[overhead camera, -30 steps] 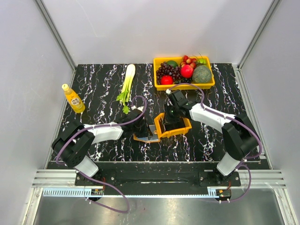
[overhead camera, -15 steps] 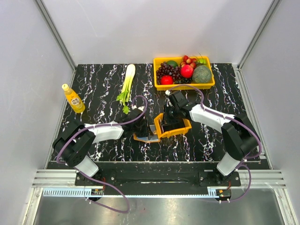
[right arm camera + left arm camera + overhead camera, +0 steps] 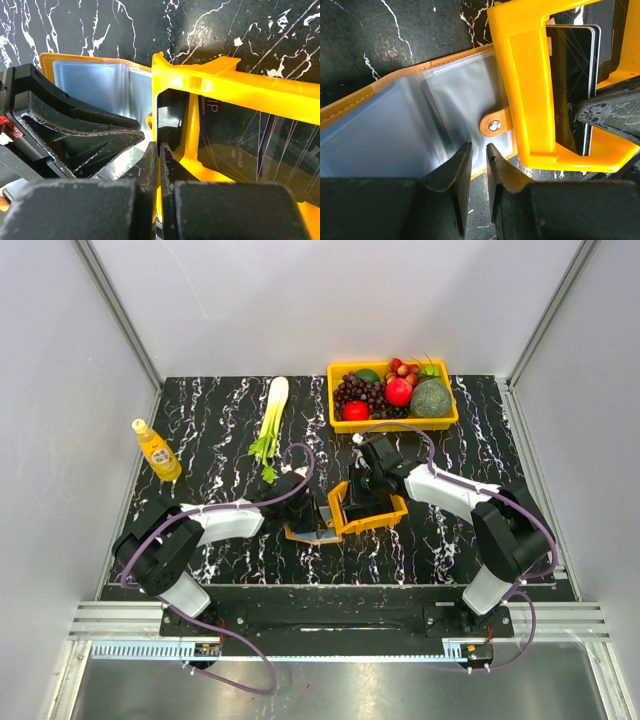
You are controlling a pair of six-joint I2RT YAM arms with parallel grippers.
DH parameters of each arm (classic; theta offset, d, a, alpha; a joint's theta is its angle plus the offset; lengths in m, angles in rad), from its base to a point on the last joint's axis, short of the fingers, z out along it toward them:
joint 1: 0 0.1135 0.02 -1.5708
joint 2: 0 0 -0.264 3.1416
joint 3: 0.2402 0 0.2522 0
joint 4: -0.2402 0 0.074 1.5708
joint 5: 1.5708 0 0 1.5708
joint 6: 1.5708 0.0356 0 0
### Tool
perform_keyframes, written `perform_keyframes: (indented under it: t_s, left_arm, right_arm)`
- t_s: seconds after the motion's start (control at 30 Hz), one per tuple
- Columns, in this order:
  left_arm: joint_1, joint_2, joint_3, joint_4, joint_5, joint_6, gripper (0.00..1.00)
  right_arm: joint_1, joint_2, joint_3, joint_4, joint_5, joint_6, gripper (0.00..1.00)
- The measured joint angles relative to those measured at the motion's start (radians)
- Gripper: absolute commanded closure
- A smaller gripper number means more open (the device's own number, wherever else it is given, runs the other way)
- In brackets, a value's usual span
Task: Put the credit cards into the card holder
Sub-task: Pick up the credit card from the storage box.
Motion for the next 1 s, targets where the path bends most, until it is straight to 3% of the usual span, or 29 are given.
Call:
perform_keyframes:
  t_s: [0.4,0.6,1.0]
  left_arm:
    - [0.0,0.0,0.0,0.0,0.001,0.0,0.78]
    - [0.0,0.002,0.0,0.002,0.003,0.0,0.78]
    - [0.0,0.006,0.005,0.0,0.009,0.001,0.78]
  right_arm:
    - [-0.024,-0.002,-0.023,0.039,-0.065,0.018,0.92]
    - [-0.026,-0.002,-0.031,0.06,-0.088,0.028,0.97]
    - [-0.041,-0.002,-0.045,0.086,-0.124,0.04,0.93]
